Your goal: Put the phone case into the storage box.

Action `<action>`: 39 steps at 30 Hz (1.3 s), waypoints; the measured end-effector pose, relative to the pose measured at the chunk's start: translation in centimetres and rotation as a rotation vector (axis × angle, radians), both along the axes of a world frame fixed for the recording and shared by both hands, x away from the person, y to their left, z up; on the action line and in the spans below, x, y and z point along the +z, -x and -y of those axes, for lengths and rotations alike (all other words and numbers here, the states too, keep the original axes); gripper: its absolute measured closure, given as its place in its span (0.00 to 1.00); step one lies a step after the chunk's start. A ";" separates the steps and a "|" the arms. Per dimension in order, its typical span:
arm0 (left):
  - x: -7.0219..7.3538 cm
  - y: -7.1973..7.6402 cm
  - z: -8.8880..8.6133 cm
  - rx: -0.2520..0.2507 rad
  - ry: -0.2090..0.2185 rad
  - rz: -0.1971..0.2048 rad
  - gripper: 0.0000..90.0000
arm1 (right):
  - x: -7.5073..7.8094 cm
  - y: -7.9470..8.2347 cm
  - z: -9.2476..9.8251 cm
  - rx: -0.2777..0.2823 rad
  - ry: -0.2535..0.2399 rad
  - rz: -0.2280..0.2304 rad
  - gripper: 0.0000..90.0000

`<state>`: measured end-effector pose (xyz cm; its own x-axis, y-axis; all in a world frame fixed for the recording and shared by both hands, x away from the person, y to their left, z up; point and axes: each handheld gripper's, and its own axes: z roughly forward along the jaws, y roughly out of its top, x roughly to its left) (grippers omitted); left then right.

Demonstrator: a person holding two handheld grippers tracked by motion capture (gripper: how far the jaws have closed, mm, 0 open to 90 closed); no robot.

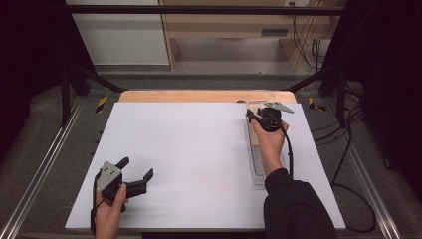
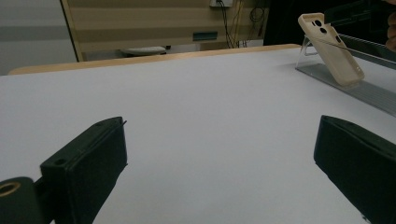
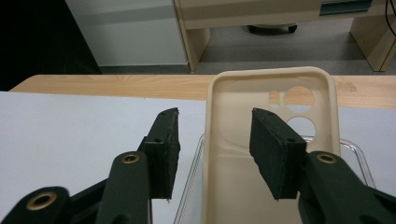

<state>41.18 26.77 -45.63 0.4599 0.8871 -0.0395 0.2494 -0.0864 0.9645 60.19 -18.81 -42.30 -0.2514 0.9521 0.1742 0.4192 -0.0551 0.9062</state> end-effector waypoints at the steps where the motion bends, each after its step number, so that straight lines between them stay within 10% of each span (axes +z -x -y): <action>1: 0.0 0.0 0.0 0.001 0.000 -0.001 0.03 | 0.0 0.0 0.0 0.000 0.001 0.001 0.56; 39: 0.0 0.0 0.0 0.003 -0.003 -0.002 0.03 | 1.8 1.1 0.7 -0.002 -0.008 -0.001 0.09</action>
<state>41.21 26.74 -45.68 0.4574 0.8885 -0.0371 0.2512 -0.0890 0.9638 59.04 -19.47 -40.47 -0.2493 0.9511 0.1823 0.4203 -0.0633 0.9052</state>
